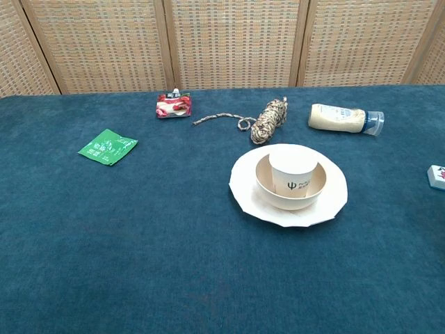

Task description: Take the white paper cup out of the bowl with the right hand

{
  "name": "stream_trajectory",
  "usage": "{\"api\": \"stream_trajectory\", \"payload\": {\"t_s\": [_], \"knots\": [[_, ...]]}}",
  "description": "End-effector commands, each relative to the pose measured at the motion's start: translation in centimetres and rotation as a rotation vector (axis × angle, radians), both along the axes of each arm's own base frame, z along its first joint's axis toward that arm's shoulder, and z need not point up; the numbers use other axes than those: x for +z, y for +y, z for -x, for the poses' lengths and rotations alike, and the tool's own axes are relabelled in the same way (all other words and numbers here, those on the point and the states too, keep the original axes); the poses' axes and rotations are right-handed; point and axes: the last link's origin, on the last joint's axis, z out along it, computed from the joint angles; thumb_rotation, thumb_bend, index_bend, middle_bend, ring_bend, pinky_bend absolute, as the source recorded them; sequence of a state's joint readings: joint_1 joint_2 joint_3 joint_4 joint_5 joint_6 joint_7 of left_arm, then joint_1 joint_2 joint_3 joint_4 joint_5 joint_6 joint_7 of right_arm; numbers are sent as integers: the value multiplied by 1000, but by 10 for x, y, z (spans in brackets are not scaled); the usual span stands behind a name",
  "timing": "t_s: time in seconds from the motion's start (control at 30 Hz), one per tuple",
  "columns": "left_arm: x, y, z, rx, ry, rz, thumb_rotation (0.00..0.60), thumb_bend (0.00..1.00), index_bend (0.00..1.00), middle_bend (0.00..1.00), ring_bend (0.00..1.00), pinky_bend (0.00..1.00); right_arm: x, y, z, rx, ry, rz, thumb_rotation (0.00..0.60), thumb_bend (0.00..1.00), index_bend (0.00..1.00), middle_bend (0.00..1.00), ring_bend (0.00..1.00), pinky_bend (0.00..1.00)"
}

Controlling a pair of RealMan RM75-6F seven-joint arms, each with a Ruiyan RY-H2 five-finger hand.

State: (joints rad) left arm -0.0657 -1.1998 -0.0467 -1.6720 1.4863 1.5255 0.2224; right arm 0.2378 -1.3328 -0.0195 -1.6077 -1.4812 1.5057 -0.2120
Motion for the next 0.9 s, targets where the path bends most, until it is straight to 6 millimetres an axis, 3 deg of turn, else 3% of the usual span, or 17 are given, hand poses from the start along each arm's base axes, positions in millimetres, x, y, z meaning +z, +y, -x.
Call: {"api": "stream_trajectory", "payload": {"t_s": [0.03,0.27,0.4,0.57,0.7,0.9], "knots": [[0,0,0,2,1,1,600,26,0,0,0,0,-1,-1,1,2,3,0,600,169,0,0,0,0],[1,0,-1,-3,-2,-6,600,27,0,0,0,0,1,-6,-15,49,-7,-4,600,169,0,0,0,0],[3,0,0,-3,-7,-9,600,27,0,0,0,0,-1,-18,-40,114,-35,-22,600,169,7,0,0,0],[7,1,2,2,-15,-21,600,26,0,0,0,0,-7,-41,-70,153,-45,-68,600,167,84,0,0,0],[10,2,3,8,-27,-31,600,26,0,0,0,0,-25,-60,-102,176,-14,-153,600,190,161,0,0,0],[10,1,4,11,-29,-19,600,27,0,0,0,0,-49,-76,-125,116,60,-263,600,218,166,0,0,0]]}}
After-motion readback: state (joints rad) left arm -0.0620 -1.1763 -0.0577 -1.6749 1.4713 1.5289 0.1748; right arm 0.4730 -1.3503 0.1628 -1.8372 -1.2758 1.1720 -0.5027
